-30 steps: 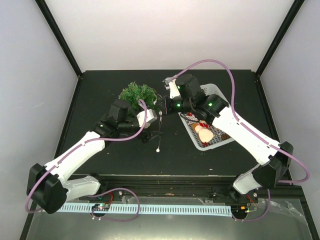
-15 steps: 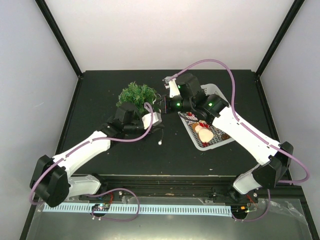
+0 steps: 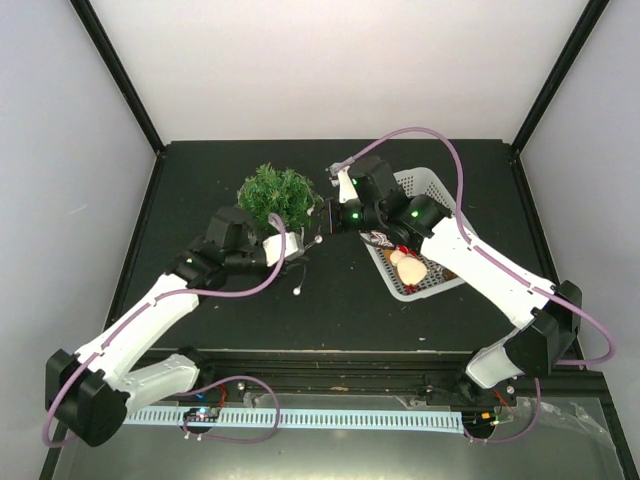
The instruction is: Decorate the small christmas tree
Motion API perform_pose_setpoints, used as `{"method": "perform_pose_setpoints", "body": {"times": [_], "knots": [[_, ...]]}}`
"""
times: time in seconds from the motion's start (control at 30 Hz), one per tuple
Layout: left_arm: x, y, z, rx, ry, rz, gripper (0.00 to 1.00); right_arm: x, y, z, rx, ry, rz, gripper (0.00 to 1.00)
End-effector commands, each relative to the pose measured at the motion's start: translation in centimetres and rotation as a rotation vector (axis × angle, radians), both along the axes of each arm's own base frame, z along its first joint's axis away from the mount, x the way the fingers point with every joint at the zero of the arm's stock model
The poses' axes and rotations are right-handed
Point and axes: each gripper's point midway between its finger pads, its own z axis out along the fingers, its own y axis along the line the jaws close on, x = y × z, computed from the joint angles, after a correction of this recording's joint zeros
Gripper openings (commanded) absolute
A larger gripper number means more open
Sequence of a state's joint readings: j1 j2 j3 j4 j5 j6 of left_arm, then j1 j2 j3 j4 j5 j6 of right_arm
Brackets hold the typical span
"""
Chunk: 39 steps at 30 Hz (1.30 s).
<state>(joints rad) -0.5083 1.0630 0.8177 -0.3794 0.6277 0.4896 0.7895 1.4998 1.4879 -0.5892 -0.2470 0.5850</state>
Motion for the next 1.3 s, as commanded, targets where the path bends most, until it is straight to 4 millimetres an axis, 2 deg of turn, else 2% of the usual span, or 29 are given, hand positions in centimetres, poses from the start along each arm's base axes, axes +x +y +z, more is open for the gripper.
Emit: {"method": "perform_pose_setpoints", "body": {"times": [0.0, 0.27, 0.4, 0.5, 0.67, 0.8, 0.97, 1.13, 1.2, 1.27], "knots": [[-1.3, 2.1, 0.9, 0.081, -0.044, -0.01, 0.01, 0.5, -0.4, -0.2, 0.012, -0.01, -0.031, 0.01], [-0.6, 5.8, 2.4, 0.159, -0.135, 0.107, 0.01, -0.1, 0.3, -1.3, 0.026, 0.034, 0.007, 0.01], [0.2, 8.6, 3.8, 0.181, -0.195, 0.203, 0.01, -0.2, 0.4, -1.5, 0.029, 0.042, 0.016, 0.02], [0.7, 10.4, 4.1, 0.201, -0.215, 0.267, 0.01, -0.4, 0.8, -2.1, 0.032, 0.063, 0.033, 0.03], [0.9, 11.9, 3.5, 0.235, -0.215, 0.323, 0.02, -0.5, 1.4, -3.4, 0.043, 0.098, 0.049, 0.1], [0.9, 12.7, 4.2, 0.233, -0.224, 0.355, 0.02, -0.4, 1.7, -3.7, 0.043, 0.106, 0.054, 0.14], [0.7, 13.7, 5.7, 0.247, -0.253, 0.395, 0.01, -0.4, 1.9, -3.3, 0.054, 0.101, 0.068, 0.24], [0.7, 14.6, 6.2, 0.279, -0.278, 0.421, 0.02, -0.5, 1.9, -2.7, 0.063, 0.087, 0.074, 0.53], [0.9, 15.2, 6.7, 0.289, -0.297, 0.447, 0.02, -0.6, 1.8, -2.4, 0.066, 0.076, 0.073, 0.62], [1.2, 15.6, 7.2, 0.293, -0.31, 0.471, 0.02, -0.5, 1.7, -2.1, 0.065, 0.067, 0.069, 0.66]]}}
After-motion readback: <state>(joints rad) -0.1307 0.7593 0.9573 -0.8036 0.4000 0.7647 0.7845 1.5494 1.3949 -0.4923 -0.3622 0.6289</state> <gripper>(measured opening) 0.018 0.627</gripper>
